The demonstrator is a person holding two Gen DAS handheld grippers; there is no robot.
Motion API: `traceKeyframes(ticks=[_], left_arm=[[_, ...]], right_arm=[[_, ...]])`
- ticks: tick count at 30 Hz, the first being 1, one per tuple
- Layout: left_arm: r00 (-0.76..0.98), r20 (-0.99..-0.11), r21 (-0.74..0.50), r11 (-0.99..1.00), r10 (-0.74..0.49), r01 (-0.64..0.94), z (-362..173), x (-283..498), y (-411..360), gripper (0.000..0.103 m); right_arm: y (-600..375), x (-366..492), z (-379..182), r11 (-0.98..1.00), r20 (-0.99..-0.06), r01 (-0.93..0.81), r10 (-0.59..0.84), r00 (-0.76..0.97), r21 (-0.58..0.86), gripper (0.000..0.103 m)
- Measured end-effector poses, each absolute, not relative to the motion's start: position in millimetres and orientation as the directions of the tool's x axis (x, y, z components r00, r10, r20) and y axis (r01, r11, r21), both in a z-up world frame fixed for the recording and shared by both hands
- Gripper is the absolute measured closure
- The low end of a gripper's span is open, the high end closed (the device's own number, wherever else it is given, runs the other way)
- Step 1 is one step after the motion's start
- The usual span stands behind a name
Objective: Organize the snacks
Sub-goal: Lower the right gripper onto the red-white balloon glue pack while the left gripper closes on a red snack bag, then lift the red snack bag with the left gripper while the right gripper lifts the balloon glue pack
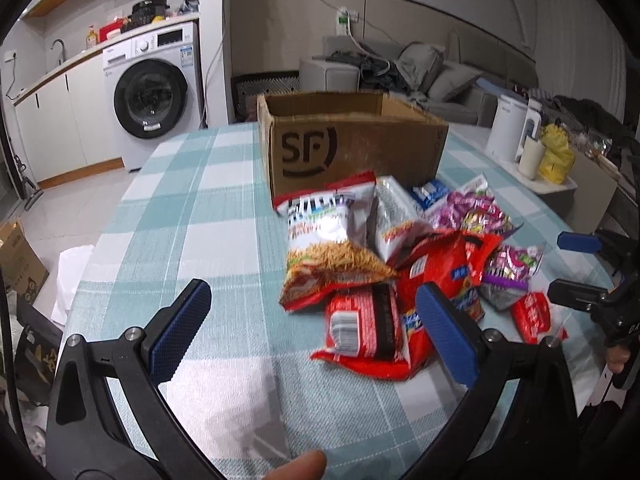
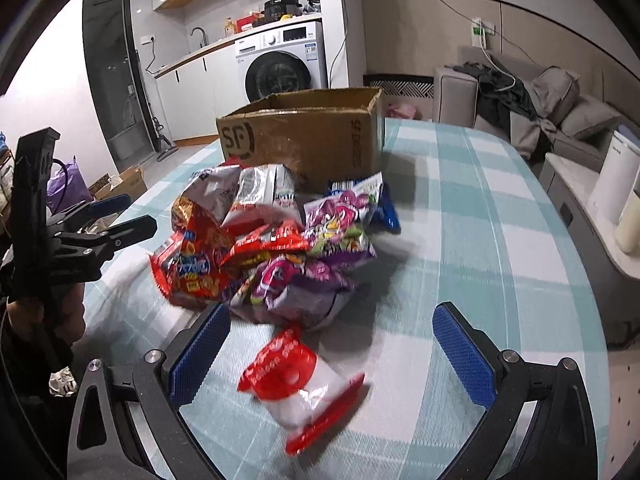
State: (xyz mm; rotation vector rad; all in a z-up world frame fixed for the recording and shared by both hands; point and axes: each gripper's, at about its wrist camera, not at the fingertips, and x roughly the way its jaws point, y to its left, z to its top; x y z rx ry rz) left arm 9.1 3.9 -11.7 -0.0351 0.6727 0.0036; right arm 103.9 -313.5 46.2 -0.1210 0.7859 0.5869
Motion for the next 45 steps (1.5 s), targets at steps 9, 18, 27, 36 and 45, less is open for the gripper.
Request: traceKeyframes(ticks=[9, 18, 27, 36, 45], left_arm=[[0.706, -0.708, -0.037, 0.999, -0.016, -0.015, -34, 24, 4, 0.001], [0.657, -0.754, 0.014, 1.0, 0.008, 0.003, -46, 45, -10, 0.001], [0.622, -0.78, -0.053, 0.997, -0.074, 0.052, -53, 52, -7, 0.027], [0.624, -0.771, -0.073, 0.991, -0.129, 0.114, -54, 51, -12, 0.06], [0.634, -0.752, -0.128, 0.984, -0.179, 0.126, -48, 35, -13, 0.061]], right_arm=[[-304, 98, 25, 0.819, -0.757, -0.563, 0.438, 0.485, 0.113, 0.0], [-299, 99, 15, 0.812, -0.789, -0.569, 0.431, 0.439, 0.127, 0.0], [-295, 100, 10, 0.81, -0.812, -0.577, 0.405, 0.42, 0.105, 0.005], [-296, 98, 13, 0.799, -0.8, -0.59, 0.427, 0.421, 0.116, 0.027], [-306, 97, 15, 0.793, -0.783, -0.586, 0.467, 0.412, 0.164, 0.038]])
